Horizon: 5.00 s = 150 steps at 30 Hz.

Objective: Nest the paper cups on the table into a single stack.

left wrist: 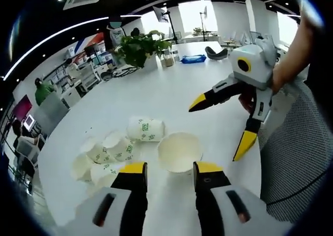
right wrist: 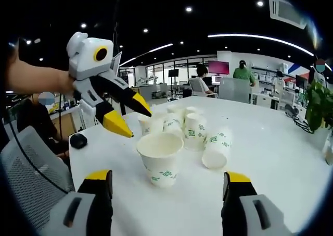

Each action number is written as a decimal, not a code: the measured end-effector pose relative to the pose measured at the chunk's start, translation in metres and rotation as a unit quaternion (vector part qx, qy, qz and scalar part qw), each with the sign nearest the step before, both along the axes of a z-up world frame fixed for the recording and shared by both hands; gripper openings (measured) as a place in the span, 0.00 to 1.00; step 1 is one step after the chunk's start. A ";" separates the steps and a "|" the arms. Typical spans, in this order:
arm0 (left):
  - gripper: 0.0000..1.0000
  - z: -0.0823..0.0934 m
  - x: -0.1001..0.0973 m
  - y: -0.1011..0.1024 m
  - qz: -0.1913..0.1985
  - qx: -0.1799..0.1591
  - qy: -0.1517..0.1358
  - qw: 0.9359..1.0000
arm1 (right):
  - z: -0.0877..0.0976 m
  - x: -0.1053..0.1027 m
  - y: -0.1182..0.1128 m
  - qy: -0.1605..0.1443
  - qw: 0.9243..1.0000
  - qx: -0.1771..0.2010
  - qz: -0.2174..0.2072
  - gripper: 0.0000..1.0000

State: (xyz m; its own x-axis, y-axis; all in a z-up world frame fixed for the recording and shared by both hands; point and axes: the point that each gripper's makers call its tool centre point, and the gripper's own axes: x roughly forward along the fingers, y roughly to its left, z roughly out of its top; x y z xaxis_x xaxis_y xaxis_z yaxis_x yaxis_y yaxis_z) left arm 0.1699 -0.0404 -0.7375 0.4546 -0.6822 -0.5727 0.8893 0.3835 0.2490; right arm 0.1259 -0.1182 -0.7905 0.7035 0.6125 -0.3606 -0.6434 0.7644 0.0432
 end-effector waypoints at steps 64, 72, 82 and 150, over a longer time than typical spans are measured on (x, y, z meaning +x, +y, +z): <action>0.51 -0.046 0.088 0.066 0.206 -0.092 0.063 0.972 | -0.002 -0.005 -0.001 0.018 1.000 -0.010 -0.008 0.85; 0.49 -0.046 0.085 0.064 0.201 -0.083 0.055 0.975 | -0.002 -0.004 -0.001 0.019 1.000 -0.010 -0.008 0.85; 0.48 -0.041 0.081 0.071 0.205 -0.091 0.052 0.973 | -0.003 -0.003 0.000 0.017 1.000 -0.007 -0.007 0.85; 0.45 0.050 0.023 -0.037 0.100 -0.199 0.025 0.975 | 0.007 -0.001 -0.005 0.007 1.000 0.004 -0.025 0.95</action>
